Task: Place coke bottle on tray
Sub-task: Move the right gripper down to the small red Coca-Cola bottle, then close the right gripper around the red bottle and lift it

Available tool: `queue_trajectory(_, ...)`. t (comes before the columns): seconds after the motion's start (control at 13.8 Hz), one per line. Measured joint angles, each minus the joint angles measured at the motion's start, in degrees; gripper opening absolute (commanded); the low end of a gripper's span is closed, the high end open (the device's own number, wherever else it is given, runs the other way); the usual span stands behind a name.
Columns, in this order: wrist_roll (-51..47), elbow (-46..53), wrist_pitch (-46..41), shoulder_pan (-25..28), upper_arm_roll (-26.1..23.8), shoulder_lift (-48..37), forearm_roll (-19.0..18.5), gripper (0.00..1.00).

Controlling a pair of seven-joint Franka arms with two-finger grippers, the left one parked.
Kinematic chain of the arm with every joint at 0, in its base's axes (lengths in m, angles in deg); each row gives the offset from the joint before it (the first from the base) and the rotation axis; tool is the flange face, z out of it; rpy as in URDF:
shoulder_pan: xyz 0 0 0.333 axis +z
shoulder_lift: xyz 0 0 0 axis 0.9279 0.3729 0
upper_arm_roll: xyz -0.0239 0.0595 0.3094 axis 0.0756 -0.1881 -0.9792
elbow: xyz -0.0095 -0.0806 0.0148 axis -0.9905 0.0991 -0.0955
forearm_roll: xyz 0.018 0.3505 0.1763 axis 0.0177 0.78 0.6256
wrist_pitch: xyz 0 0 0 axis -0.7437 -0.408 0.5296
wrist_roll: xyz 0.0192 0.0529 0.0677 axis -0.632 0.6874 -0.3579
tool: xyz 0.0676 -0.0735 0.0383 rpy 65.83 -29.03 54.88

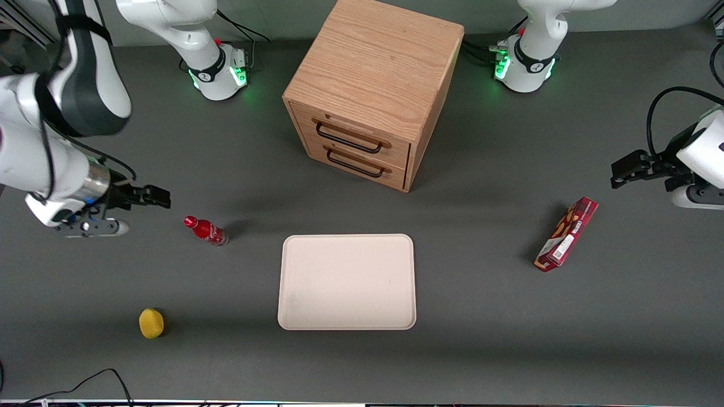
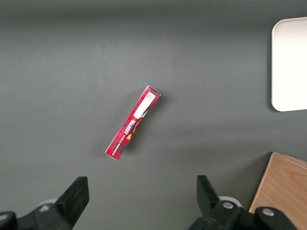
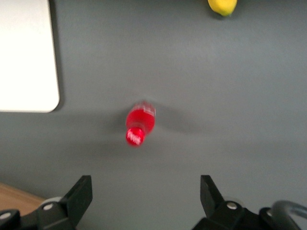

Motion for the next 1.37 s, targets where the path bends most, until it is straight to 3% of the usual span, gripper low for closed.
queue_trajectory(0.58,0.1,-13.8,21.9,0.2,-2.0,2.0,0.0,0.98)
queue_trajectory(0.72,0.1,-16.1,24.7,0.2,-2.0,1.9,0.0,0.86)
queue_trajectory(0.8,0.1,-17.0,25.8,0.2,-2.0,1.9,0.0,0.73)
queue_trajectory(1.01,0.1,-18.0,26.7,0.2,-2.0,1.5,0.0,0.11)
queue_trajectory(1.08,0.1,-18.0,26.7,0.2,-2.0,1.2,0.0,0.0)
queue_trajectory(1.37,0.1,-18.2,26.2,0.2,-2.0,0.0,-0.2,0.0)
